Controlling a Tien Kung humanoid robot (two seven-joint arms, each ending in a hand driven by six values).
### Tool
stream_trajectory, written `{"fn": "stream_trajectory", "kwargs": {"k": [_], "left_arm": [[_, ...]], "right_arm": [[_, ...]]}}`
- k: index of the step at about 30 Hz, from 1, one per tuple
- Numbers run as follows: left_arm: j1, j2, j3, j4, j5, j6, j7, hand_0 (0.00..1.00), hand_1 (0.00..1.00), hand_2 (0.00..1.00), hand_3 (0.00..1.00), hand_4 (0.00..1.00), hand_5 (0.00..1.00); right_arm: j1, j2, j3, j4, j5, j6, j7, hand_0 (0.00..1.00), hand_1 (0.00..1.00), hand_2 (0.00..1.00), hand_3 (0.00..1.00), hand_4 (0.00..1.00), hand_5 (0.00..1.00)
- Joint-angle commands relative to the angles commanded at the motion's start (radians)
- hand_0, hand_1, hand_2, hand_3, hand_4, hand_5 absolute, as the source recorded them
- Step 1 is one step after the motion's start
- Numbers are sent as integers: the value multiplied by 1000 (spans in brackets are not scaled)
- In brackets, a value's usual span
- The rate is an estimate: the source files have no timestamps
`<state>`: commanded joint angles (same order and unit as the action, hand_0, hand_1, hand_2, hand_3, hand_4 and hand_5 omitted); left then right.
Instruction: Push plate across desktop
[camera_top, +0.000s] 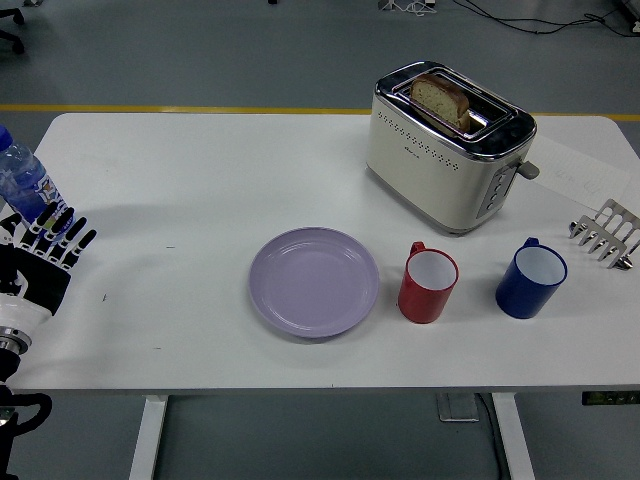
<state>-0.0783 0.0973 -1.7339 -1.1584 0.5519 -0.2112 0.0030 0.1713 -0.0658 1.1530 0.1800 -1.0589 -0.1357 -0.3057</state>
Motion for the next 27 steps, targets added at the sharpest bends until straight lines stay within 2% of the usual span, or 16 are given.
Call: {"fn": "stream_trajectory", "kwargs": {"k": [27], "left_arm": [[0, -4, 17, 22, -8, 17, -1, 603, 681, 684, 681, 551, 998]], "right_arm": [[3, -5, 7, 0, -11, -1, 1, 529, 480, 590, 552, 251, 199]]}}
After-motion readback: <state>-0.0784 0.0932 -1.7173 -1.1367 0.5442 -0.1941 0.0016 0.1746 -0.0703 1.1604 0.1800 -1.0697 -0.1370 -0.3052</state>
